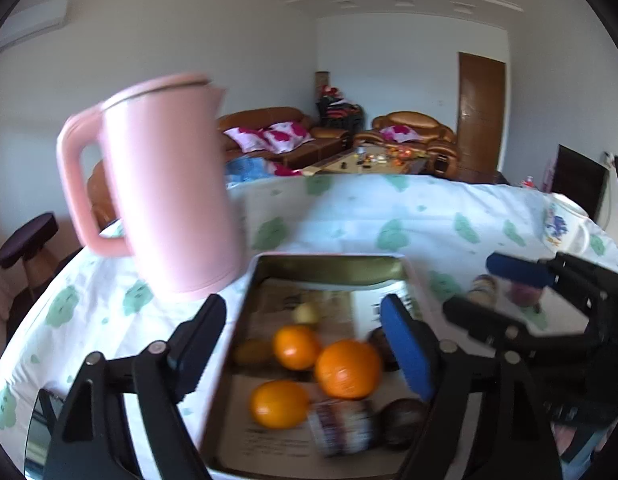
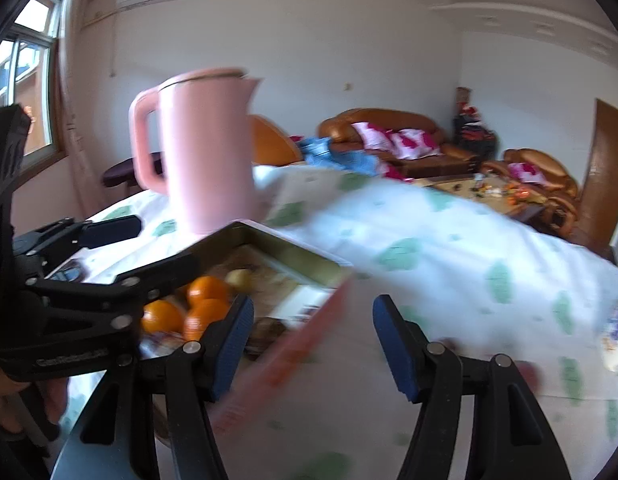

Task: Organize fruits
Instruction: 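Open both tools to drop the yellow fruit and orange into the tin box, then grasp the purple fruit with the right tool while the left tool grasps the taro piece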

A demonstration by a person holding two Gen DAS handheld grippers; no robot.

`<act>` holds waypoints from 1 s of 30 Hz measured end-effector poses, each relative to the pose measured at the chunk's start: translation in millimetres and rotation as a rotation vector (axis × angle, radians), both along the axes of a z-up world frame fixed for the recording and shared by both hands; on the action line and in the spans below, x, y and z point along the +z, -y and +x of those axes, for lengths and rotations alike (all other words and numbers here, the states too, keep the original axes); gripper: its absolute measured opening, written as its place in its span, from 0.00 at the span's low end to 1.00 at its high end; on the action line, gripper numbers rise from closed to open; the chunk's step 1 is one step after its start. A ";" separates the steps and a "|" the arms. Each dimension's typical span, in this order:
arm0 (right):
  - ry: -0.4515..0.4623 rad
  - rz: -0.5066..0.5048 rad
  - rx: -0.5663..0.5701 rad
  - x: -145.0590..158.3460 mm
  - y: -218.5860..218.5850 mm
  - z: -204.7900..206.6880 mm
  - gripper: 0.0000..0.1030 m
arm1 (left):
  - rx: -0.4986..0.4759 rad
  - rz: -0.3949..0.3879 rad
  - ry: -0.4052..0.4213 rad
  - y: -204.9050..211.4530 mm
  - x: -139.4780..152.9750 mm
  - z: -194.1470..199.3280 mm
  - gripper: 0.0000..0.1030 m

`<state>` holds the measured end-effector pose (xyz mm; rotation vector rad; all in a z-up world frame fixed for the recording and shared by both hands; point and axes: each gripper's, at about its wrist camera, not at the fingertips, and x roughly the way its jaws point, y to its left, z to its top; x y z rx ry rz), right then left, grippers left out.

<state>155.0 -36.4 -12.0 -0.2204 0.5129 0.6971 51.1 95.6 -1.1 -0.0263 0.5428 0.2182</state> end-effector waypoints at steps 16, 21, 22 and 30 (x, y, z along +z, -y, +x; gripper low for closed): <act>-0.104 -0.031 -0.383 -20.1 124.2 75.2 0.64 | -0.182 0.067 -0.073 117.3 -2.4 69.9 0.88; -0.172 0.001 -0.326 -33.5 125.0 74.7 0.64 | -0.173 0.058 -0.094 115.7 -10.6 79.1 0.88; -0.185 0.011 -0.320 -34.8 124.6 75.8 0.64 | -0.172 0.058 -0.086 115.8 -9.7 78.2 0.93; -0.259 0.021 -0.228 -42.8 117.5 73.9 0.64 | -0.174 0.068 -0.092 121.7 -14.2 77.8 0.95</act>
